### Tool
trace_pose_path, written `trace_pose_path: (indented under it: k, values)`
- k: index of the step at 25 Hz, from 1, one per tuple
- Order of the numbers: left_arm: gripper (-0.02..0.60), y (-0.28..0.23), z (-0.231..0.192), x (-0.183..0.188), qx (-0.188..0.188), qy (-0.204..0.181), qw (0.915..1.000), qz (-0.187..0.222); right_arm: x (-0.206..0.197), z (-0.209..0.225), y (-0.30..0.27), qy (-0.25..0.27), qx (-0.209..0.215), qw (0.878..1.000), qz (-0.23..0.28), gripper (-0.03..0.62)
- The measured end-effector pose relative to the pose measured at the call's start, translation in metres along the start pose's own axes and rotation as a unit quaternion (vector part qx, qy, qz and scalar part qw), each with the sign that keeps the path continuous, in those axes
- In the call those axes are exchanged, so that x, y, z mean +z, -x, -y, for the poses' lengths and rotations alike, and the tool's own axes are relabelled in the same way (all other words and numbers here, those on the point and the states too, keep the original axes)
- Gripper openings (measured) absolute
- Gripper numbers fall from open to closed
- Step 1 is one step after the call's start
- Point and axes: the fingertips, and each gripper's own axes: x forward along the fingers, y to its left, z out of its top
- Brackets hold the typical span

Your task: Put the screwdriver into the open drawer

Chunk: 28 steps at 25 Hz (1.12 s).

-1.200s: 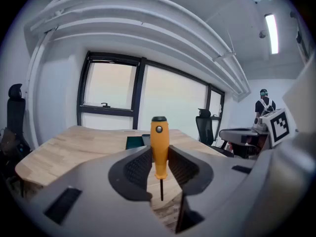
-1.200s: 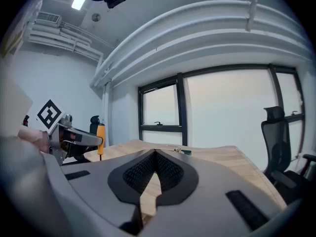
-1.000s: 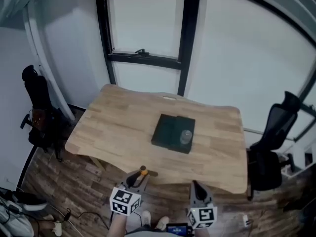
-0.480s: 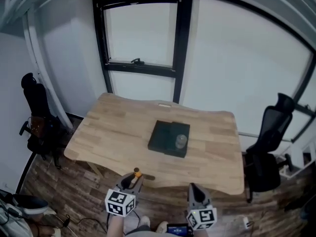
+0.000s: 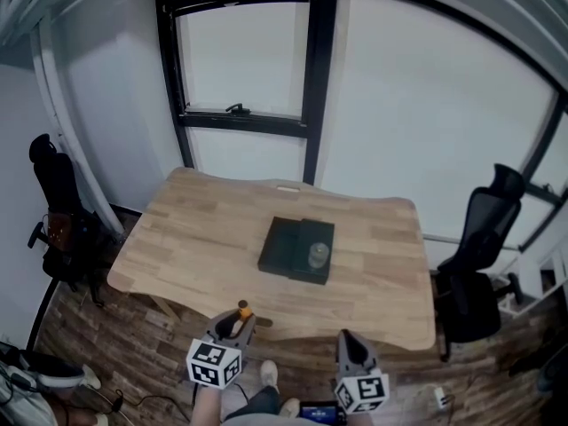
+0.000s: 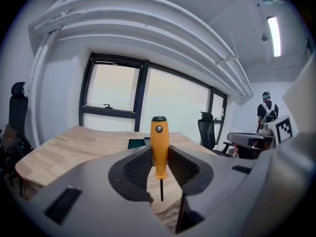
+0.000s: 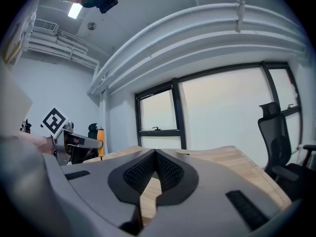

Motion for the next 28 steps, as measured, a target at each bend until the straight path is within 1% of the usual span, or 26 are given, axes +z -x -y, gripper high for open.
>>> trace_pose_path:
  k: [5, 10, 16, 22, 28]
  values:
    - [0.104, -0.036, -0.015, 0.005, -0.009, 0.010, 0.9999, 0.000, -0.003, 0.015, -0.028, 0.004, -0.011, 1.000, -0.011, -0.003]
    - [0.104, -0.096, -0.040, 0.019, -0.028, 0.017, 0.9995, -0.007, -0.001, 0.039, -0.078, 0.004, -0.031, 0.999, -0.028, -0.003]
    - [0.104, -0.161, -0.060, 0.043, -0.057, 0.001, 0.9982, -0.020, 0.010, 0.066, -0.138, 0.003, -0.054, 0.998, -0.031, -0.003]
    - [0.104, -0.205, -0.078, 0.054, -0.083, -0.003, 0.9960, -0.033, 0.009, 0.074, -0.180, 0.001, -0.069, 0.997, -0.046, -0.003]
    - [0.104, -0.230, -0.087, 0.063, -0.109, -0.014, 0.9934, -0.033, 0.006, 0.080, -0.201, -0.010, -0.083, 0.996, -0.042, -0.003]
